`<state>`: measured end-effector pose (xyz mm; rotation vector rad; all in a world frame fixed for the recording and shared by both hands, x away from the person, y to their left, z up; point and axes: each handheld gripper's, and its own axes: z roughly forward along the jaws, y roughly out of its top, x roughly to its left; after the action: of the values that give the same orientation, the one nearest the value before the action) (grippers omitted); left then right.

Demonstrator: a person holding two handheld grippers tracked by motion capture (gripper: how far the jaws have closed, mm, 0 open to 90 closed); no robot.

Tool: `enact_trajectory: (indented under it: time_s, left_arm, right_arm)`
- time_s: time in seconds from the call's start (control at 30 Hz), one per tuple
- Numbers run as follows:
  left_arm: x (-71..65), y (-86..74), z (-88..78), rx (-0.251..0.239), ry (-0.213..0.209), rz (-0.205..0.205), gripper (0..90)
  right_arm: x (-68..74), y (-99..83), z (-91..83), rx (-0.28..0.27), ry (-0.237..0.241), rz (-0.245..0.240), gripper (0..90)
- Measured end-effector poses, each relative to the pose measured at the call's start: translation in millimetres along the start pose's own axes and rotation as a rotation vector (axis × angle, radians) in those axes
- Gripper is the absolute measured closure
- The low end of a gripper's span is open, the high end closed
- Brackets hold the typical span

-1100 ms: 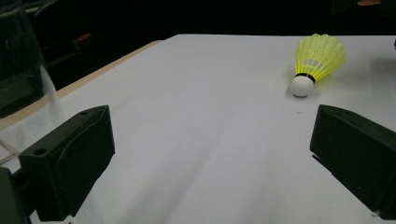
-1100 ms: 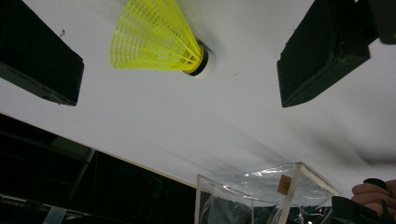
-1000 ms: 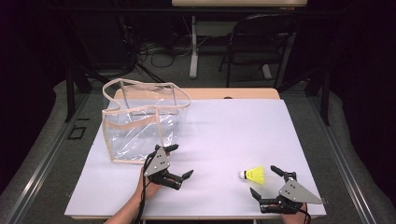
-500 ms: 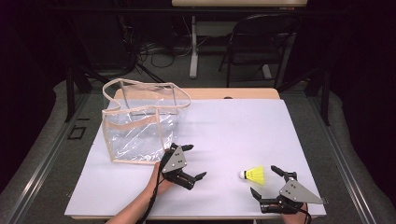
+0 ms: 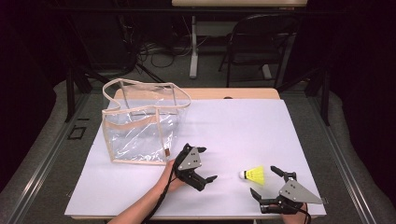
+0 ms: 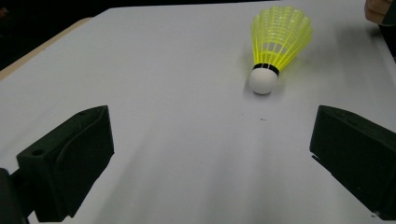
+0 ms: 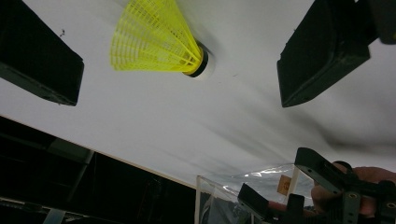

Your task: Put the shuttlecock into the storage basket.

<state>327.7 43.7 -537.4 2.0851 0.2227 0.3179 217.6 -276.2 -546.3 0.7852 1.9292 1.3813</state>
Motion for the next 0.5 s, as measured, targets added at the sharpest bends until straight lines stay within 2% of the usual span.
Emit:
enact_trajectory:
  time_s: [0.17, 0.5]
  left_arm:
    - [-0.5, 4.9, 9.6, 0.022, -0.033, 0.004, 0.0]
    - [-2.0, 16.4, 25.1, 0.05, -0.058, 0.008, 0.0]
  right_arm:
    - [-0.1, 0.1, -0.3, 0.0, -0.001, -0.002, 0.1]
    - [0.3, -0.1, -0.5, 0.004, -0.001, 0.004, 0.2]
